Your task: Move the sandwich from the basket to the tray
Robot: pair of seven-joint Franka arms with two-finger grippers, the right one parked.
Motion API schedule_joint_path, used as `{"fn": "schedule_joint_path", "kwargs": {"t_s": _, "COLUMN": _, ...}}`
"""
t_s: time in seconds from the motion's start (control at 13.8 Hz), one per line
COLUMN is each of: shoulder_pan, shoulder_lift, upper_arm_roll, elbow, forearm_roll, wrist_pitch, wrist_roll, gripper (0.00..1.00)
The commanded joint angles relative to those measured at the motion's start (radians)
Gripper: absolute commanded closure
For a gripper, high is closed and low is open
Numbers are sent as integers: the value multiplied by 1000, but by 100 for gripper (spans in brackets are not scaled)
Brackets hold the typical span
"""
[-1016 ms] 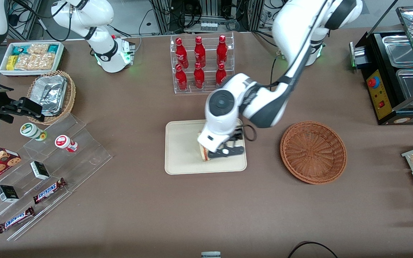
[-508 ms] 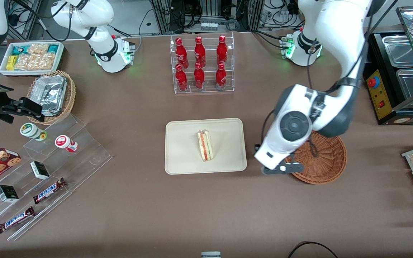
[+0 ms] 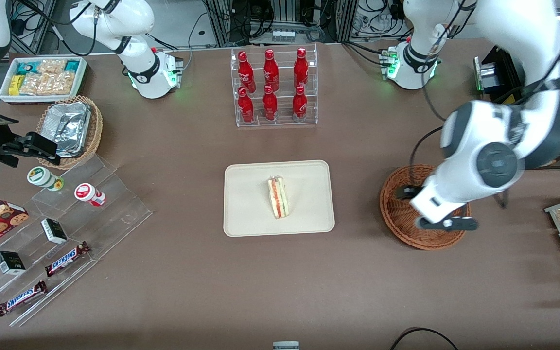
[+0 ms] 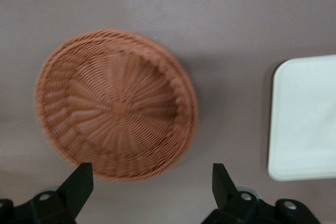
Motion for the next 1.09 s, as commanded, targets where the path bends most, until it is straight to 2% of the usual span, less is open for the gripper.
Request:
{"fn": "schedule_joint_path", "kwargs": {"t_s": 0.0, "shoulder_pan": 58, "shoulder_lift": -113, "upper_arm_roll": -6, "elbow": -42, "forearm_roll": -34, "wrist_pitch": -81, "wrist_roll": 90, "gripper": 0}}
{"fn": "schedule_joint_path", "kwargs": {"t_s": 0.44, "shoulder_pan": 178, "shoulder_lift": -269, "upper_arm_roll": -24, "elbow": -42, "forearm_roll": -32, "wrist_pitch": -257, "wrist_roll": 201, "gripper": 0}}
{"fn": "schedule_joint_path", "kwargs": {"t_s": 0.8, "shoulder_pan": 193, "shoulder_lift": -368, "upper_arm_roll": -21, "elbow": -37, "forearm_roll": -20, "wrist_pitch": -315, "wrist_roll": 203, "gripper": 0}}
{"fn": "schedule_joint_path", "kwargs": {"t_s": 1.02, "shoulder_pan": 193, "shoulder_lift": -377, "upper_arm_roll": -15, "elbow": -37, "forearm_roll": -18, "wrist_pitch": -320, "wrist_roll": 203, "gripper": 0}}
